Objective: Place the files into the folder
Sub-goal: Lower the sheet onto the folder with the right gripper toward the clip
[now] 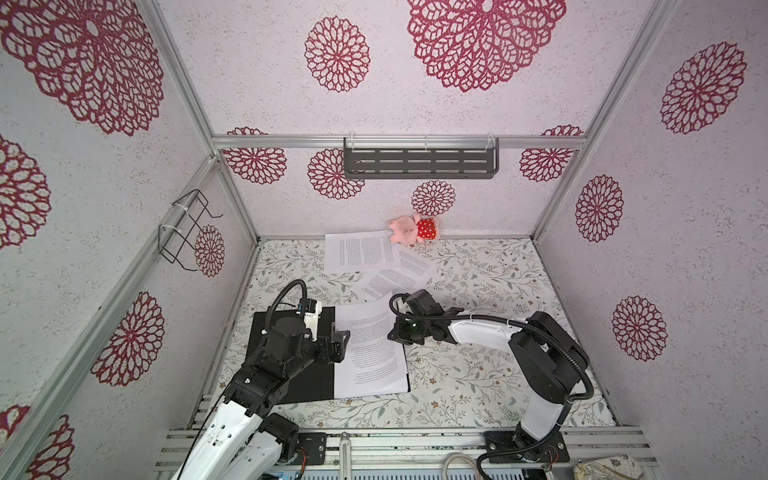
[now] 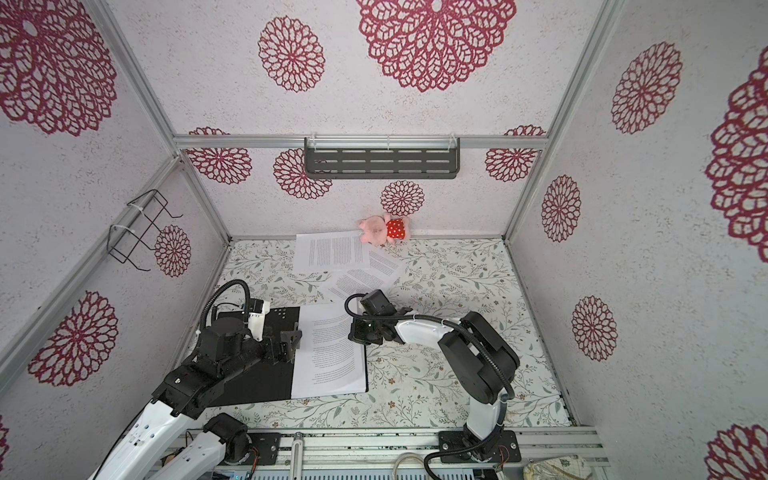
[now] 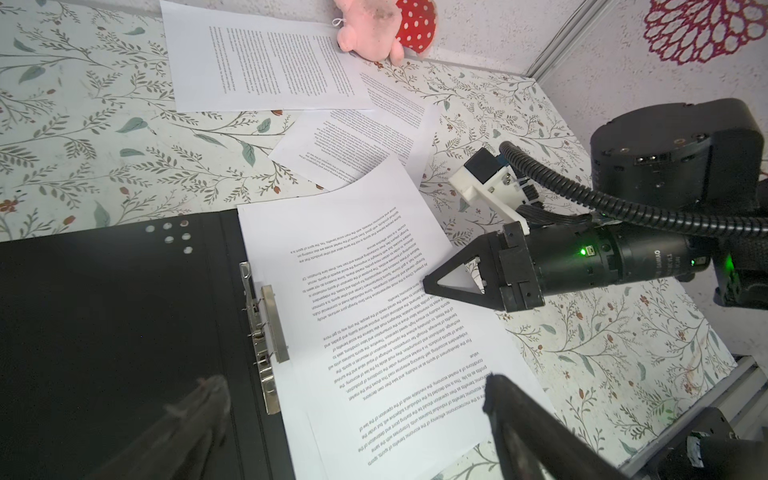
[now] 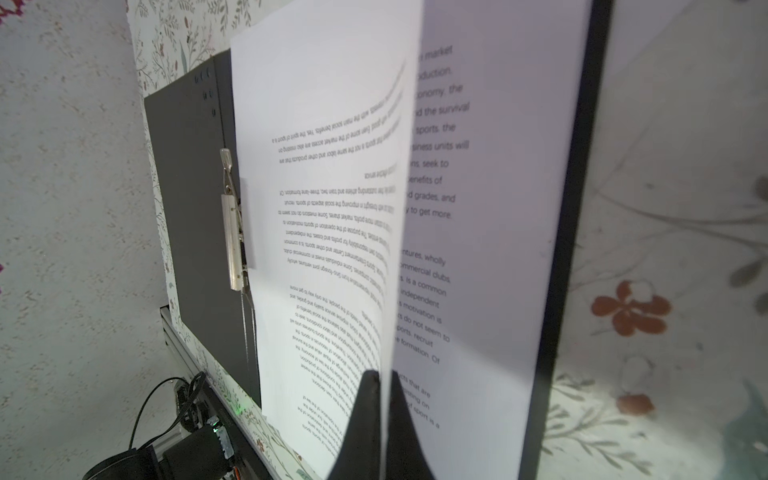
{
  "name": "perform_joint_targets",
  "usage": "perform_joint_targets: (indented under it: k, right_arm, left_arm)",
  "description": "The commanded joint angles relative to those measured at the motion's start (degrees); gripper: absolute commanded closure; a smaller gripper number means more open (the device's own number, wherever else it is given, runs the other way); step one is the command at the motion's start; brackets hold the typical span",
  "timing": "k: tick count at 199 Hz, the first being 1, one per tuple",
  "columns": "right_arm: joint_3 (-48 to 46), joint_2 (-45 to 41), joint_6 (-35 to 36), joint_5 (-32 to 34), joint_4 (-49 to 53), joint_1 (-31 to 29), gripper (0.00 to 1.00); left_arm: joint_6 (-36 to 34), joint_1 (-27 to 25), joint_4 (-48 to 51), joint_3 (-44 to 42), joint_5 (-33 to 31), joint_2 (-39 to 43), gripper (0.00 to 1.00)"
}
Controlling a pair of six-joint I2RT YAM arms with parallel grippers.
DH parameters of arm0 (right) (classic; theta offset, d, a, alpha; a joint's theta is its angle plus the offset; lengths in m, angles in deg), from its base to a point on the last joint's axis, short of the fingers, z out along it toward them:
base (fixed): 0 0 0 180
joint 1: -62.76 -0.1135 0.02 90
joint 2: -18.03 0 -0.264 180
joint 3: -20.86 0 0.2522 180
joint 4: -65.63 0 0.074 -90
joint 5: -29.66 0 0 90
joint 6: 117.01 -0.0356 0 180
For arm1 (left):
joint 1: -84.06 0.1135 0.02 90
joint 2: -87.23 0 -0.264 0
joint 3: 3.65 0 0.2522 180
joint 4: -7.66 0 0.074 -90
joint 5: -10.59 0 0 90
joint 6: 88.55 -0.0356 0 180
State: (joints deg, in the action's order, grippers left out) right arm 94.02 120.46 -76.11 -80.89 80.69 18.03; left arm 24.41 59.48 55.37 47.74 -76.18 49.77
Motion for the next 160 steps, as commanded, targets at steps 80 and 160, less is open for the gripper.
perform_joint_targets:
  k: [80, 160]
  right_arm:
    - [-2.2, -1.4, -5.7, 3.3, -4.2, -1.5, 1.0]
    - [-2.3, -1.2, -7.4, 3.5, -5.4, -2.7, 1.0]
  left_arm:
    - [-1.1, 0.2, 0.2, 0.9, -0.3, -0.4, 0.01]
    - [-1.2, 0.2, 0.3, 0.8, -0.6, -0.3, 0.01]
